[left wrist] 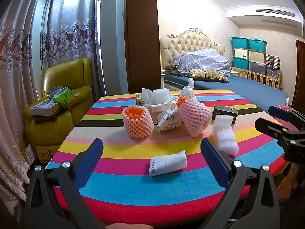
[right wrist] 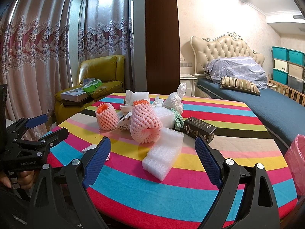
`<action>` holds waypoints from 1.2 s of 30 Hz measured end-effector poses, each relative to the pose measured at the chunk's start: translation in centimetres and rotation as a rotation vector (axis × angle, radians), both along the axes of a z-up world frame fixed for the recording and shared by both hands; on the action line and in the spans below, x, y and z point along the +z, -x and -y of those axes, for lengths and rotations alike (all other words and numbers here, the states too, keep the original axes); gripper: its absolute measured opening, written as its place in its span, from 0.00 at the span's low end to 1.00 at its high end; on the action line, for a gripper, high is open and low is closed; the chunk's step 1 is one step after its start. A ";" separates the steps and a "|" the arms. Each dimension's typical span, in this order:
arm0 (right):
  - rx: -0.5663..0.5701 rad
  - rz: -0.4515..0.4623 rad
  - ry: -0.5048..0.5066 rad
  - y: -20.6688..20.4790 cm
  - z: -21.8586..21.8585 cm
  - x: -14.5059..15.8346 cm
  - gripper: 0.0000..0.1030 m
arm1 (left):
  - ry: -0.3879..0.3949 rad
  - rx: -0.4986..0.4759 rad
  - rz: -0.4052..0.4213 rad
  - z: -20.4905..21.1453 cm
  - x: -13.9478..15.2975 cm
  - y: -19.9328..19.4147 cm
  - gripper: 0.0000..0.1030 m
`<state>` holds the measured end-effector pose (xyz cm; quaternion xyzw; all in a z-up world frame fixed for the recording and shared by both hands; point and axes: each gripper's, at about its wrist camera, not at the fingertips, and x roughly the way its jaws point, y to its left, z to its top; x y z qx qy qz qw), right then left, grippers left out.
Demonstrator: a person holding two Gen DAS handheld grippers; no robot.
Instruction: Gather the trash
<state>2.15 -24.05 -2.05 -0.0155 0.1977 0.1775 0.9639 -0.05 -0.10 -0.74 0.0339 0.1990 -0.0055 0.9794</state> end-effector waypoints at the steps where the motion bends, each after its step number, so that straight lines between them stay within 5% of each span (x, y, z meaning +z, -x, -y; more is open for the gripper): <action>1: 0.000 0.001 0.000 0.0 0.1 0.1 0.82 | 0.000 0.000 -0.001 0.0 0.0 0.0 0.96; 36: -0.001 -0.035 -0.016 0.4 -0.8 -1.4 0.82 | 0.023 -0.015 -0.047 0.0 -1.1 0.4 0.96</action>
